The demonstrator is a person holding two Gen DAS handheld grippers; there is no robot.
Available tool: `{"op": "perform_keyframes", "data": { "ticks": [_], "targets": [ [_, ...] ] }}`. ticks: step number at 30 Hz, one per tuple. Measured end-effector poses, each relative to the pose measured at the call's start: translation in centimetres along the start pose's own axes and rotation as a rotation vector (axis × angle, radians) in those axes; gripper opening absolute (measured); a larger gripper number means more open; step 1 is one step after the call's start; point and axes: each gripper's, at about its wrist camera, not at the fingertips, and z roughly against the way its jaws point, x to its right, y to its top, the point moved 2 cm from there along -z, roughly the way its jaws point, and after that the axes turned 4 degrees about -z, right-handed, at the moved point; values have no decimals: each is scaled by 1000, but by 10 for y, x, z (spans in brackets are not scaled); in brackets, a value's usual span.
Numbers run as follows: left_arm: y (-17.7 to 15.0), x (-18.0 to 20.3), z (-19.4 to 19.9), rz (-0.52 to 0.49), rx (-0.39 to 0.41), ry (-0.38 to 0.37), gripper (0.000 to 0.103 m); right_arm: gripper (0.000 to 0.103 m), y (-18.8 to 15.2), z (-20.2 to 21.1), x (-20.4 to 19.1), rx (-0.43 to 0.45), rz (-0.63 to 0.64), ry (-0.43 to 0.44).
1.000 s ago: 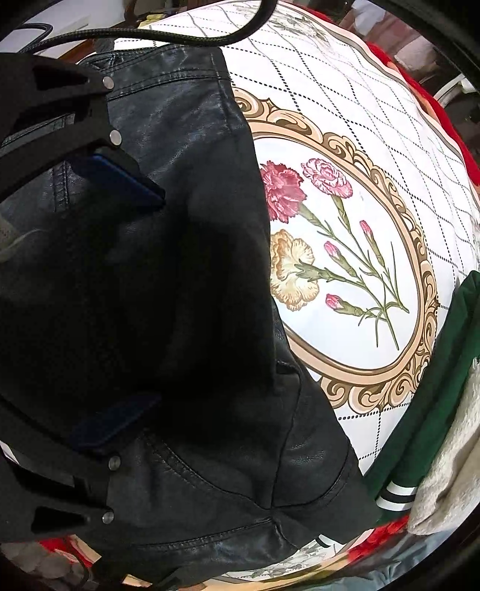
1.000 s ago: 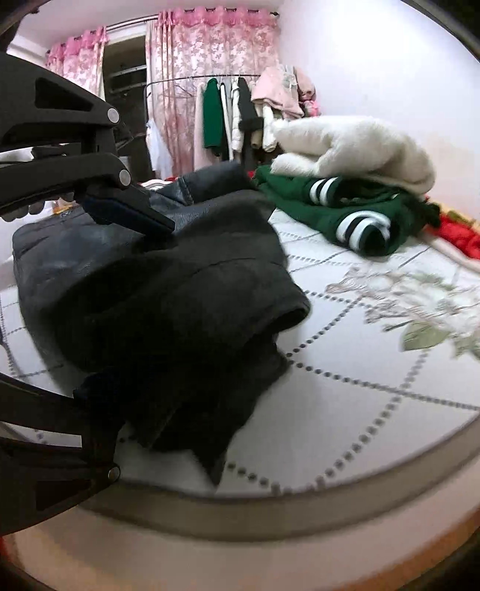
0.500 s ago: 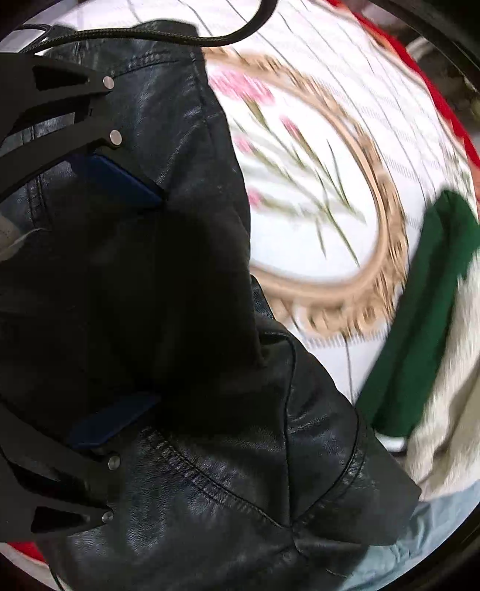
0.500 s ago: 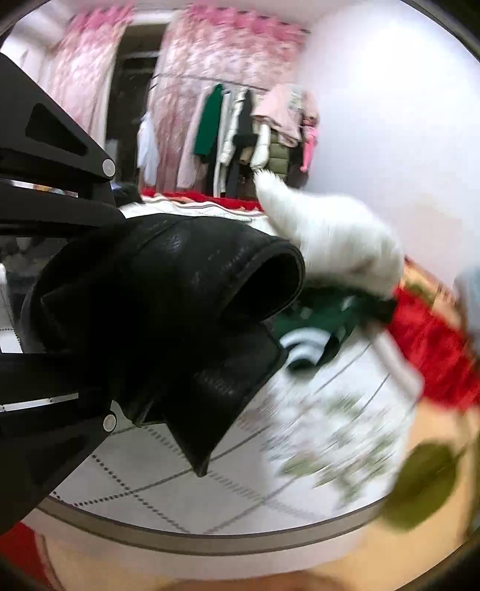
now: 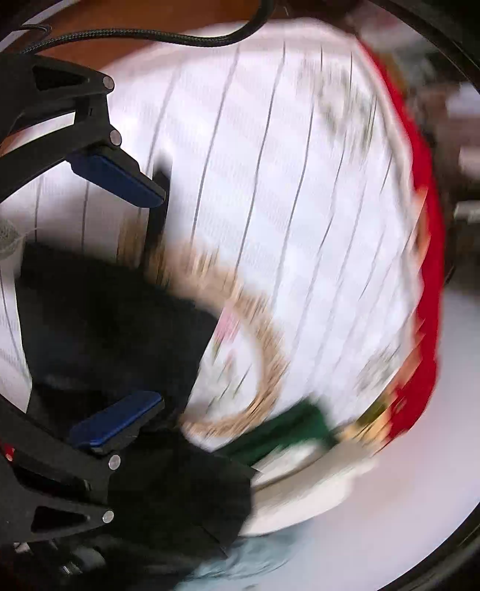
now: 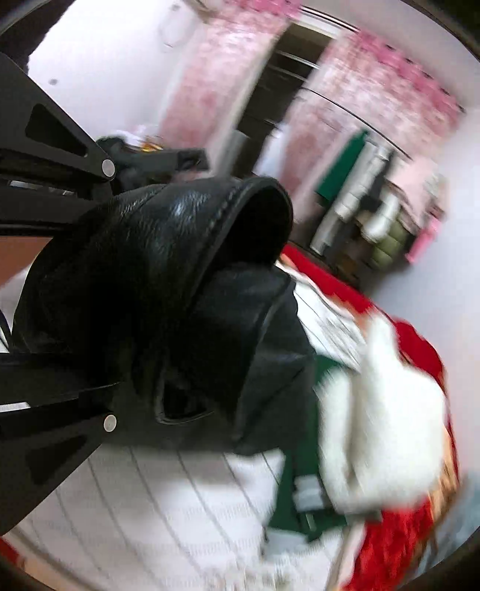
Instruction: Fold large clothes
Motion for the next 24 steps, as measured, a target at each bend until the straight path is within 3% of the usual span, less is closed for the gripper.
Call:
{"op": "perform_keyframes", "data": {
  "ticks": [4, 8, 11, 13, 14, 15, 17, 21, 24],
  "targets": [
    [-8, -52, 33, 40, 62, 112, 102, 20, -45, -74, -34, -160, 44, 37],
    [-11, -98, 32, 76, 54, 156, 102, 21, -100, -153, -37, -360, 45, 7],
    [-17, -100, 23, 76, 41, 164, 102, 23, -131, -186, -29, -479, 22, -47],
    [-20, -97, 28, 60, 42, 164, 102, 26, -133, -181, -32, -475, 31, -52],
    [-18, -97, 30, 55, 42, 158, 102, 36, -130, -171, -37, -469, 39, -48],
    [-16, -92, 32, 52, 39, 148, 102, 61, -128, -161, -40, -467, 49, -57],
    [-16, -85, 41, 50, 38, 123, 102, 94, -122, -139, -45, -459, 74, -65],
    [-10, -66, 50, 17, 57, 95, 102, 95, -117, -83, -45, -432, 116, -113],
    [-13, -49, 42, -30, 49, 96, 103, 95, -101, -43, -23, -367, 53, -187]
  ]
}}
